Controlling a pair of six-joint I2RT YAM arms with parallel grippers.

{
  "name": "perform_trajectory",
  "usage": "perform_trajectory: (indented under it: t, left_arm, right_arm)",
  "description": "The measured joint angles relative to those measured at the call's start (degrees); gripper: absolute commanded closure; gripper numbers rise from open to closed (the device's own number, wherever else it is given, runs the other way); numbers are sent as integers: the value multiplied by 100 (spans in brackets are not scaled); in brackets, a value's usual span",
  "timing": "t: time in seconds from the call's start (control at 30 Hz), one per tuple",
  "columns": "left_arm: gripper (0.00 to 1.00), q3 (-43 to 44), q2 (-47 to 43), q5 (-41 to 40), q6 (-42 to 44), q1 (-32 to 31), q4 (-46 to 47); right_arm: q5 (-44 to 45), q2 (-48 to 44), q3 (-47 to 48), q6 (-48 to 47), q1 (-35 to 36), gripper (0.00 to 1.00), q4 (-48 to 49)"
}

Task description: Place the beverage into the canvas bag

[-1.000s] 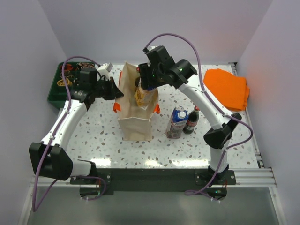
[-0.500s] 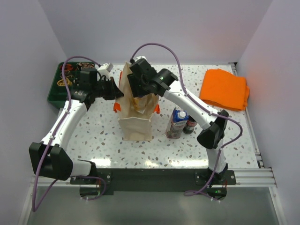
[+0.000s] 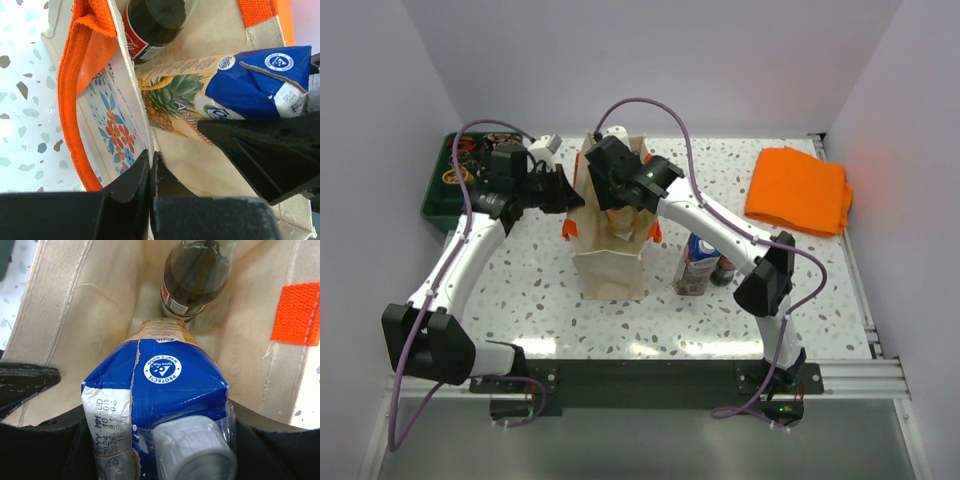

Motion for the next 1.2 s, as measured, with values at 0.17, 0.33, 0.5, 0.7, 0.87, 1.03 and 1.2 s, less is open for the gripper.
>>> perform_trajectory:
  t: [0.17,0.33,0.5,0.7,0.87,1.03,1.2]
  left_arm:
    - [100,0,-9,0,4,0,0]
    - [100,0,-24,7,22,0,-4]
    - [100,-2,-46,22,50,0,-15]
    - [100,-13,-79,22,66,-4,-35]
    - [100,-17,-85,22,66,-4,-44]
    - [100,-63,-127,20,68,-4,-33]
    - [94,-76,-149,20,68,-4,-28]
  right_arm:
    - [203,79,0,59,2,100,87]
    - [321,319,0,120,4,100,214]
    - [380,439,-33,179,13,100,262]
    - [420,444,-66,221,15,100,306]
    - [444,446,-155,238,13,100,393]
    - [455,455,-267,293,-2,100,494]
    - [437,455,-354,363,-46,98,562]
